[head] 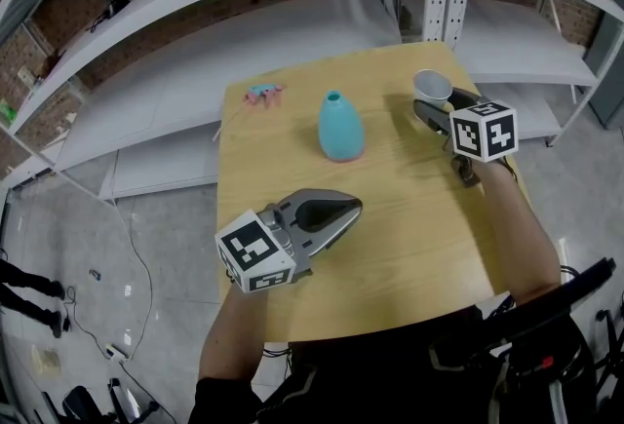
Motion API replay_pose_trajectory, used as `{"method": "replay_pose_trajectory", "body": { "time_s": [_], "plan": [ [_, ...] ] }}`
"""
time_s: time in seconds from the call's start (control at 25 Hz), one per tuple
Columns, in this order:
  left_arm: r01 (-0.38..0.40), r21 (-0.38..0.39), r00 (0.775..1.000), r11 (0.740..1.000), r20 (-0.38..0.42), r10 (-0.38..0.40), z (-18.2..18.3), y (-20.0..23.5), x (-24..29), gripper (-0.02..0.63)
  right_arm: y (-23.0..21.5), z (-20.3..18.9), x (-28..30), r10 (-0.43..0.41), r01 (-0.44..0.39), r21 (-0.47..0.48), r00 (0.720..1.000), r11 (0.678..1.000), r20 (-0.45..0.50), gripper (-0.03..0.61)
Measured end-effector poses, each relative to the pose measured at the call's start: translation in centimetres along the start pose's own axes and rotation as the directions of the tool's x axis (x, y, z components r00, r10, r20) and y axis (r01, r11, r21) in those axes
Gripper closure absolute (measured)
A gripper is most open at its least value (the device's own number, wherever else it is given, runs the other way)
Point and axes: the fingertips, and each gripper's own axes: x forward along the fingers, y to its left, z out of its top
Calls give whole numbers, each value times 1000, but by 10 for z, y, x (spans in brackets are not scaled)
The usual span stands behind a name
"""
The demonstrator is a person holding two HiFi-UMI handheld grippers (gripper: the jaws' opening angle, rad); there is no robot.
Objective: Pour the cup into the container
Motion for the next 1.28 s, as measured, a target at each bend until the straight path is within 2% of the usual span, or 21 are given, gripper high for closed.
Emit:
{"method": "replay_pose_trajectory", "body": {
  "time_s": [0.08,0.16,0.4,0.56,0.76,0.96,1.0,1.04,1.08,1.28],
  "plan": [
    [3,3,1000,1000,-1,-3,-1,0,1,612,0,-1,-1,8,-8,1,1000,1000,-1,293],
    [4,-2,1000,1000,-2,-4,-3,-2,1,612,1,-4,-4,-2,2,-23,1000,1000,-8,252],
    [5,2,1000,1000,3,-5,-1,-1,1,612,1,-5,-19,-31,30,-14,999,999,-17,249],
    [-2,0,1000,1000,3,2,-2,1,1,612,9,-8,-32,-48,47,-45,998,998,-30,250],
    [-5,-3,1000,1000,2,5,-1,0,0,612,15,-13,-56,-66,66,21,998,998,2,252],
    [-7,1,1000,1000,0,7,-1,0,-1,612,39,-15,-65,-34,34,11,999,999,34,373],
    [-11,-1,1000,1000,0,11,-2,1,-1,612,44,-14,-65,-28,29,-4,998,1000,47,428],
    [-15,-3,1000,1000,1,15,-2,1,-1,612,49,-14,-65,-21,22,-20,998,1000,62,516],
    [-16,-3,1000,1000,1,16,-2,0,0,612,55,-14,-64,-4,6,-31,997,1000,71,577],
    [-16,-1,1000,1000,1,16,-1,-1,0,612,72,-18,-58,90,-89,-7,994,996,66,577]
  ]
}}
